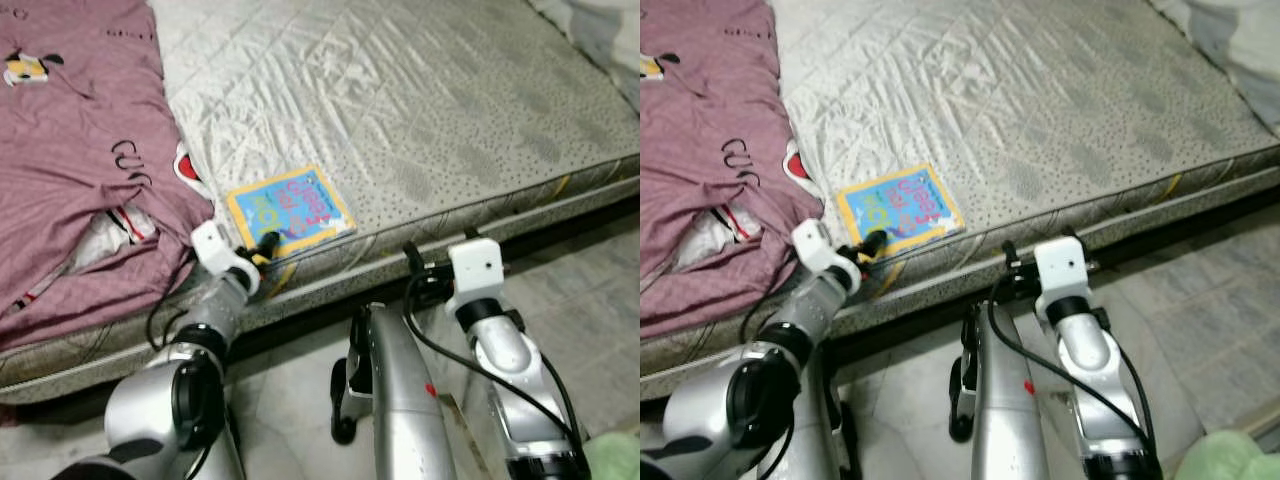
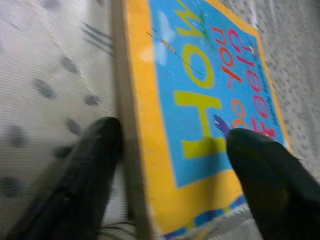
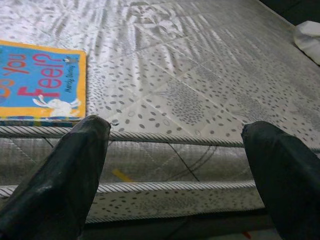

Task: Clean up the room

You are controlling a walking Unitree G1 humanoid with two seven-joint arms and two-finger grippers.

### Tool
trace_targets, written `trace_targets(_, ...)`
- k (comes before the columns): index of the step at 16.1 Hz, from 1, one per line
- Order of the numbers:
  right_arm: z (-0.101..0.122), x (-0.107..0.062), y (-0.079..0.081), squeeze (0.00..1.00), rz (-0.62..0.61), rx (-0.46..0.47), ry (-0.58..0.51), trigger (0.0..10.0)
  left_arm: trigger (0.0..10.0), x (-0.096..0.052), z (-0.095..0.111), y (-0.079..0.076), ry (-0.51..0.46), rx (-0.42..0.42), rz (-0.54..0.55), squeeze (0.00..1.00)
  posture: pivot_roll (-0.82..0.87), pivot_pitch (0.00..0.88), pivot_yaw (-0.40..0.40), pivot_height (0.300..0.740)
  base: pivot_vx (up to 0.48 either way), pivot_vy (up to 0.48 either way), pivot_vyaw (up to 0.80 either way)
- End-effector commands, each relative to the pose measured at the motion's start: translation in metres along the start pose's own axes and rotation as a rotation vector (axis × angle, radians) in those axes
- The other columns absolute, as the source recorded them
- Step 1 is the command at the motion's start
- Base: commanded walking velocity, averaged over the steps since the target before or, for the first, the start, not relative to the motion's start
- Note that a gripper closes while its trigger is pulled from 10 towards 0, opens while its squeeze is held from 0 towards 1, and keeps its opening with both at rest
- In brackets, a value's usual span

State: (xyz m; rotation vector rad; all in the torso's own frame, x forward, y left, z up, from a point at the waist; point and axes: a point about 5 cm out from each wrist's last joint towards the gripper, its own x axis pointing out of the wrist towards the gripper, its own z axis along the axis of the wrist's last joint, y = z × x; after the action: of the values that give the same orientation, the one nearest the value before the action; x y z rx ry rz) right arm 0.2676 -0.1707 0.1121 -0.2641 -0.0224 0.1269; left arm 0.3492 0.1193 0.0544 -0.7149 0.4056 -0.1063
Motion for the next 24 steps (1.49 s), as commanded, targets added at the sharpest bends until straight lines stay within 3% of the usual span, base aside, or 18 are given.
trace_targets(1, 0.003, -0.002, -0.001, 0.00, -0.003, -0.007, -0.006, 10.0, 0.0, 0.000, -0.024, -0.008, 0.097, -0.024, -0.038, 0.00, -0.18, 0.240, -0.078, 0.521, 0.000, 0.000, 0.00)
trace_targets(5, 0.004, 0.001, -0.001, 0.00, -0.003, -0.019, -0.017, 10.0, 0.0, 0.004, -0.013, -0.021, 0.047, -0.057, -0.108, 0.00, -0.18, 0.226, -0.077, 0.521, 0.000, 0.000, 0.00)
trace_targets(17, 0.008, 0.010, 0.000, 0.00, -0.015, -0.026, -0.033, 10.0, 0.0, 0.005, -0.004, -0.020, 0.016, -0.059, -0.113, 0.00, -0.17, 0.204, -0.071, 0.521, 0.000, 0.000, 0.00)
trace_targets(21, 0.008, 0.016, 0.001, 0.00, -0.024, -0.024, -0.044, 10.0, 0.0, 0.004, 0.005, -0.015, -0.023, -0.028, -0.091, 0.00, -0.15, 0.185, -0.064, 0.521, 0.000, 0.000, 0.00)
trace_targets(24, 0.010, 0.023, 0.006, 0.00, -0.025, -0.012, -0.059, 10.0, 0.0, 0.004, 0.018, -0.011, -0.077, 0.082, -0.073, 0.00, -0.12, 0.163, -0.053, 0.521, 0.000, 0.000, 0.00)
